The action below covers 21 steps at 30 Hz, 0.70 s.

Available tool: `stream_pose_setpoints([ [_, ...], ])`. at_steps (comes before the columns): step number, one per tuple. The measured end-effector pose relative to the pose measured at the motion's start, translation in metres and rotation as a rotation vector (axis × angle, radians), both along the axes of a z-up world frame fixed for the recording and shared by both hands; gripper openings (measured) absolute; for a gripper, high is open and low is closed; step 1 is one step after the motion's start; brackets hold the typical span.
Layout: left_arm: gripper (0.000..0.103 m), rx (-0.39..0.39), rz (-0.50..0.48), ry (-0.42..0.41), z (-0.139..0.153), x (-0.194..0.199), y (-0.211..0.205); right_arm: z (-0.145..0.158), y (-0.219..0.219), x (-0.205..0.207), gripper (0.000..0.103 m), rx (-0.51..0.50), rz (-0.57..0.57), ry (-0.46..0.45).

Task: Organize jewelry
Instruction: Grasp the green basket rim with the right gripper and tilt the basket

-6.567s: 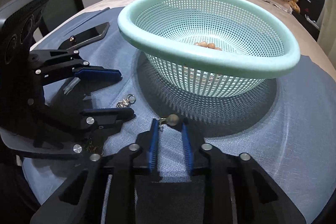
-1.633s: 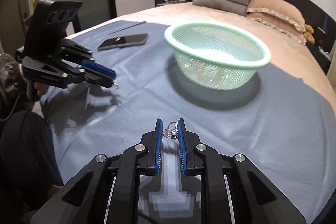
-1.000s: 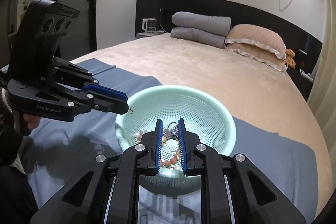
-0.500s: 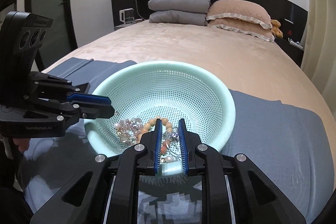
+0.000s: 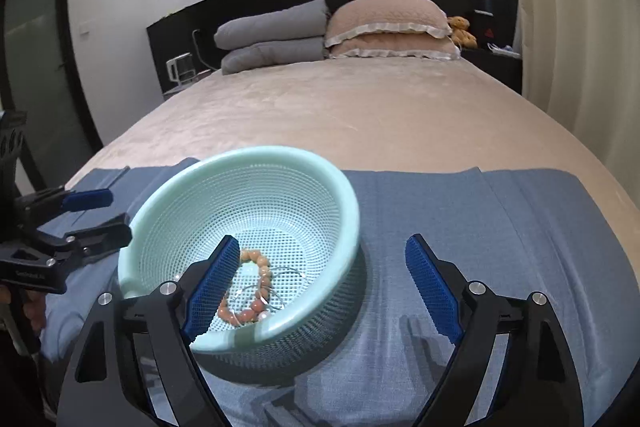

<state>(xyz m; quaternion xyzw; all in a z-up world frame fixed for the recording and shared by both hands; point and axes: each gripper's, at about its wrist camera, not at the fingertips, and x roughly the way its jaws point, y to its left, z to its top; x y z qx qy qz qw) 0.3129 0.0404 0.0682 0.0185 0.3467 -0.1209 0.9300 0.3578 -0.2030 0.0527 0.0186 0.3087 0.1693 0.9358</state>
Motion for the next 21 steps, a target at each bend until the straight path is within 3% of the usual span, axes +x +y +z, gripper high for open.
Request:
stream_pose_setpoints([
  [5, 0.090, -0.038, 0.053, 0.047, -0.010, 0.007, 0.012, -0.017, -0.013, 0.009, 0.081, 0.048, -0.057, 0.102],
  [10, 0.090, -0.079, 0.053, 0.101, -0.022, 0.016, 0.014, -0.028, -0.003, 0.010, 0.080, 0.019, -0.061, 0.163],
  [14, 0.089, -0.070, 0.041, 0.124, -0.030, 0.019, 0.008, -0.035, 0.002, 0.013, 0.057, 0.063, -0.043, 0.210],
  [17, 0.079, -0.053, 0.005, 0.148, -0.035, 0.019, 0.001, -0.037, 0.007, 0.012, 0.036, 0.100, -0.010, 0.245],
  [18, 0.075, -0.060, -0.007, 0.156, -0.036, 0.019, 0.000, -0.036, 0.010, 0.011, 0.032, 0.101, -0.003, 0.249],
  [21, 0.067, -0.066, -0.025, 0.165, -0.036, 0.015, -0.004, -0.031, 0.015, 0.006, 0.032, 0.071, -0.006, 0.236],
])
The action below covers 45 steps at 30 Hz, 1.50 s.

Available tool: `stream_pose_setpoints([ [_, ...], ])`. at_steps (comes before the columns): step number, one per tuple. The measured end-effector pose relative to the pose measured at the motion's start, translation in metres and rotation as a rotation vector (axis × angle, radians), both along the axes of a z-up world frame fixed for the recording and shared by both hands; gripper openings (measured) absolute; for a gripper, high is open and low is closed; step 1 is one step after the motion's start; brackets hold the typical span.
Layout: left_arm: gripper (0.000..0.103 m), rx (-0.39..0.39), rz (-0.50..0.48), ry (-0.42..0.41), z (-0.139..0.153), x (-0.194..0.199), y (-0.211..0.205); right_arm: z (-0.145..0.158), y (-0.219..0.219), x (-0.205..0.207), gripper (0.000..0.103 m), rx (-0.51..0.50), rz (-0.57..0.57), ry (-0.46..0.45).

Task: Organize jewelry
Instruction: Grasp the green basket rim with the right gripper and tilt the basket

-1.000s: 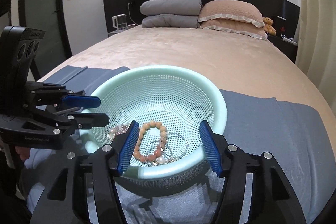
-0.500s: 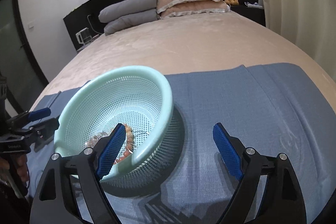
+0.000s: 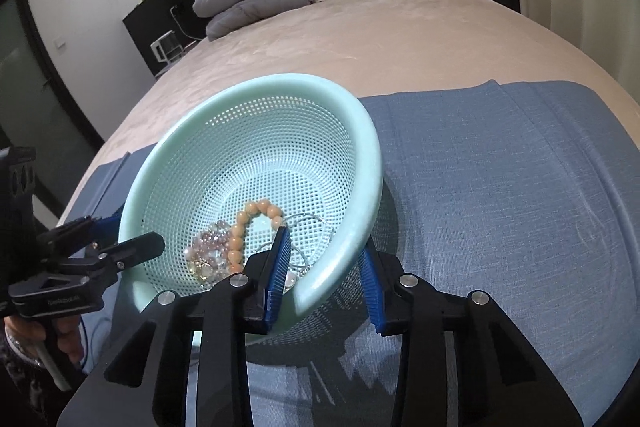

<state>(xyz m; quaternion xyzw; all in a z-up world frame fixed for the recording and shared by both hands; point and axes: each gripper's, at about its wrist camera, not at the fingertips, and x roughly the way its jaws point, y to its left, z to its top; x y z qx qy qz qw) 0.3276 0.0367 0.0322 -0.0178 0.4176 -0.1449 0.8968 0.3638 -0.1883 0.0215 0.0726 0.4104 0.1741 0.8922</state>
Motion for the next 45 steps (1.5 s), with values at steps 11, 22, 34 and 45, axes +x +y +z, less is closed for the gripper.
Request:
stream_pose_setpoints([
  [11, 0.063, 0.066, -0.028, -0.022, 0.015, -0.042, -0.006, 0.023, 0.001, -0.041, 0.032, 0.015, 0.027, 0.002],
  [22, 0.063, 0.127, -0.003, -0.058, 0.038, -0.112, -0.008, 0.042, 0.012, -0.107, 0.032, -0.007, 0.063, -0.001],
  [34, 0.063, 0.134, 0.011, -0.008, 0.018, -0.129, 0.002, 0.027, 0.022, -0.126, 0.032, -0.024, 0.084, 0.040],
  [45, 0.072, 0.120, 0.023, 0.000, -0.002, -0.129, 0.007, 0.014, 0.024, -0.124, 0.034, -0.022, 0.098, 0.052],
])
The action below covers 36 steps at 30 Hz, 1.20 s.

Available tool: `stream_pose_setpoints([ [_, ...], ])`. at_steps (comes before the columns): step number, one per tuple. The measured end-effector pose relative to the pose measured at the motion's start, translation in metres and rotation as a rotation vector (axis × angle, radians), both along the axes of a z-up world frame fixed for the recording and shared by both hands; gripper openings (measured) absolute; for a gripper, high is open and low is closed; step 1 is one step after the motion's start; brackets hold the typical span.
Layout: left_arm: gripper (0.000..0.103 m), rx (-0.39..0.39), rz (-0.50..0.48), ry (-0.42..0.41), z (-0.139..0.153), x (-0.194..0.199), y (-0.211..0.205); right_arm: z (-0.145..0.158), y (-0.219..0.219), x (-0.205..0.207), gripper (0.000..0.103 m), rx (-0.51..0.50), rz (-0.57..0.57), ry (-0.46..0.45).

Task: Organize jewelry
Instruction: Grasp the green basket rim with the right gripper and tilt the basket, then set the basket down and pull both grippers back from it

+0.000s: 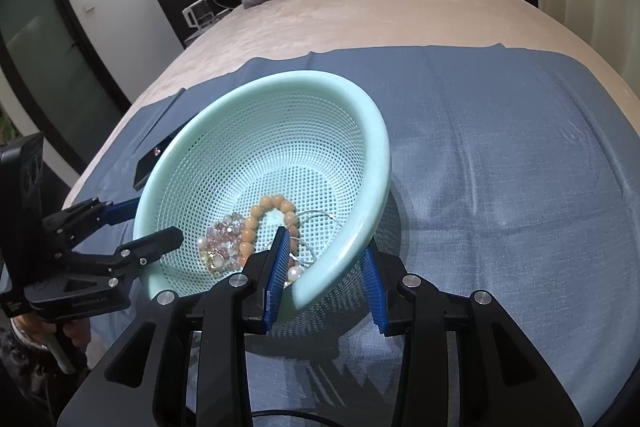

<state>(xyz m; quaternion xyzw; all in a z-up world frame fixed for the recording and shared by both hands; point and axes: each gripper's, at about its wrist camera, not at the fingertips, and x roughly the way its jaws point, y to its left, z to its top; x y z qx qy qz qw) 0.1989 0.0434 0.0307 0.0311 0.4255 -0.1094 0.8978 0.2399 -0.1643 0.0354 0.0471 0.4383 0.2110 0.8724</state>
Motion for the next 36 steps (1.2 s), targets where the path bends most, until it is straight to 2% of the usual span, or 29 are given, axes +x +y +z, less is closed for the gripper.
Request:
stream_pose_setpoints([
  [1, 0.076, 0.014, 0.006, -0.012, 0.000, -0.002, -0.002, -0.001, 0.001, 0.000, 0.035, -0.007, 0.000, -0.002],
  [3, 0.082, 0.021, 0.018, -0.028, 0.000, -0.003, -0.001, -0.002, 0.002, -0.003, 0.049, -0.040, -0.001, -0.017],
  [7, 0.096, 0.027, 0.070, -0.048, 0.002, -0.005, 0.002, 0.000, 0.003, -0.008, 0.054, -0.069, 0.005, -0.051],
  [8, 0.097, 0.038, 0.091, -0.053, 0.003, -0.005, 0.004, 0.001, 0.002, -0.009, 0.055, -0.073, 0.005, -0.060],
  [13, 0.097, 0.085, 0.105, -0.101, 0.010, -0.019, 0.001, 0.009, -0.004, -0.018, 0.057, -0.084, -0.005, -0.094],
  [17, 0.097, 0.123, 0.106, -0.132, 0.020, -0.032, -0.005, 0.016, -0.007, -0.030, 0.063, -0.081, -0.014, -0.115],
  [20, 0.097, 0.150, 0.103, -0.134, 0.025, -0.042, -0.011, 0.022, -0.010, -0.043, 0.067, -0.086, -0.018, -0.138],
  [24, 0.097, 0.160, 0.104, -0.137, 0.028, -0.061, -0.020, 0.032, -0.013, -0.062, 0.069, -0.087, -0.023, -0.168],
  [29, 0.097, 0.131, 0.087, -0.132, 0.026, -0.086, -0.026, 0.037, -0.015, -0.088, 0.075, -0.104, -0.024, -0.190],
  [36, 0.097, 0.083, 0.104, -0.158, 0.030, -0.115, -0.027, 0.033, -0.016, -0.123, 0.076, -0.097, -0.038, -0.209],
])
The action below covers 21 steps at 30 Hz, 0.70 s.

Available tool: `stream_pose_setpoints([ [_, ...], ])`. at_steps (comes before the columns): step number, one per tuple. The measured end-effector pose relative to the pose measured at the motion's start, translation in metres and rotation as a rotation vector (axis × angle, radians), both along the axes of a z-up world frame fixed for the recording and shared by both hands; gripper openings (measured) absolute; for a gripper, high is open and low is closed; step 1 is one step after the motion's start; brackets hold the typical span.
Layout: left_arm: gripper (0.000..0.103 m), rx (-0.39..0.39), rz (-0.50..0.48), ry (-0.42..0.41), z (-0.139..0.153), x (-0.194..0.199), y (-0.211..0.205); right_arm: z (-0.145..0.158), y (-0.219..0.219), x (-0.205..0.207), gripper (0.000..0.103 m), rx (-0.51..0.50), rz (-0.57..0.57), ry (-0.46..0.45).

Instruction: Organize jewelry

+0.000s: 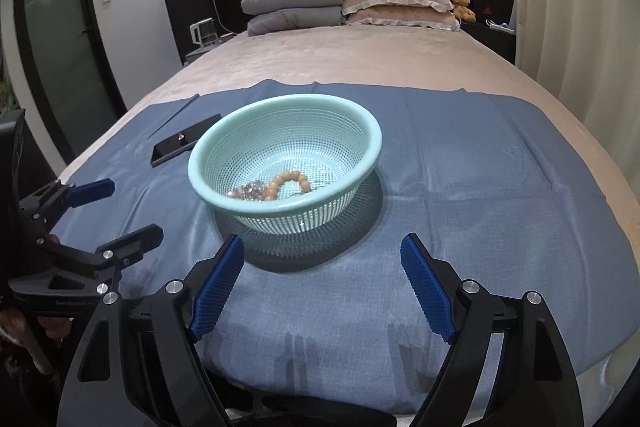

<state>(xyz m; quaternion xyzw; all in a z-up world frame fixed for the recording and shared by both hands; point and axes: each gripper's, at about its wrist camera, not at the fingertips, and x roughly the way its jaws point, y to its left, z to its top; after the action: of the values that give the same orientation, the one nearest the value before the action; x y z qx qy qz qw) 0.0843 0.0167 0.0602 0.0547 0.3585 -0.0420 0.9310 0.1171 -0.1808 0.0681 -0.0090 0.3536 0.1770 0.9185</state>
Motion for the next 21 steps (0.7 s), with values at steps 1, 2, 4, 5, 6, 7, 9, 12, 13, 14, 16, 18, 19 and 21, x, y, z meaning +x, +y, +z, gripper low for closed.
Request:
stream_pose_setpoints([
  [1, 0.097, -0.001, 0.007, -0.005, 0.000, -0.003, 0.000, 0.000, 0.000, -0.005, 0.076, -0.004, -0.004, -0.006],
  [2, 0.097, -0.001, 0.013, -0.007, -0.001, -0.006, 0.000, 0.000, 0.000, -0.009, 0.077, -0.010, -0.011, -0.015],
  [4, 0.097, -0.003, 0.028, -0.013, -0.002, -0.011, 0.000, -0.001, -0.002, -0.016, 0.078, -0.012, -0.026, -0.031],
  [5, 0.097, -0.005, 0.034, -0.013, -0.003, -0.013, 0.000, -0.002, -0.003, -0.019, 0.078, -0.007, -0.034, -0.037],
  [6, 0.097, -0.004, 0.041, -0.017, -0.003, -0.015, 0.001, -0.003, -0.005, -0.022, 0.079, 0.000, -0.044, -0.040],
  [7, 0.097, -0.002, 0.051, -0.027, -0.004, -0.018, 0.002, -0.005, -0.005, -0.025, 0.080, 0.004, -0.052, -0.041],
  [9, 0.097, -0.007, 0.062, -0.044, -0.005, -0.024, 0.003, -0.010, -0.004, -0.027, 0.084, -0.006, -0.062, -0.032],
  [12, 0.097, -0.019, 0.073, -0.076, -0.005, -0.031, 0.005, -0.019, -0.001, -0.031, 0.085, -0.037, -0.082, -0.037],
  [13, 0.097, -0.028, 0.079, -0.078, -0.006, -0.031, 0.006, -0.021, 0.000, -0.032, 0.085, -0.038, -0.086, -0.043],
  [14, 0.097, -0.043, 0.078, -0.074, -0.007, -0.032, 0.007, -0.023, 0.000, -0.033, 0.085, -0.040, -0.093, -0.043],
  [16, 0.097, -0.065, 0.075, -0.063, -0.010, -0.033, 0.009, -0.025, 0.000, -0.036, 0.085, -0.038, -0.103, -0.051],
  [18, 0.097, -0.060, 0.091, -0.061, -0.013, -0.035, 0.011, -0.024, 0.001, -0.041, 0.085, -0.040, -0.108, -0.075],
  [19, 0.097, -0.058, 0.095, -0.063, -0.014, -0.037, 0.011, -0.024, 0.001, -0.044, 0.085, -0.042, -0.111, -0.087],
  [21, 0.097, -0.055, 0.091, -0.067, -0.015, -0.040, 0.011, -0.025, 0.002, -0.048, 0.086, -0.045, -0.114, -0.100],
])
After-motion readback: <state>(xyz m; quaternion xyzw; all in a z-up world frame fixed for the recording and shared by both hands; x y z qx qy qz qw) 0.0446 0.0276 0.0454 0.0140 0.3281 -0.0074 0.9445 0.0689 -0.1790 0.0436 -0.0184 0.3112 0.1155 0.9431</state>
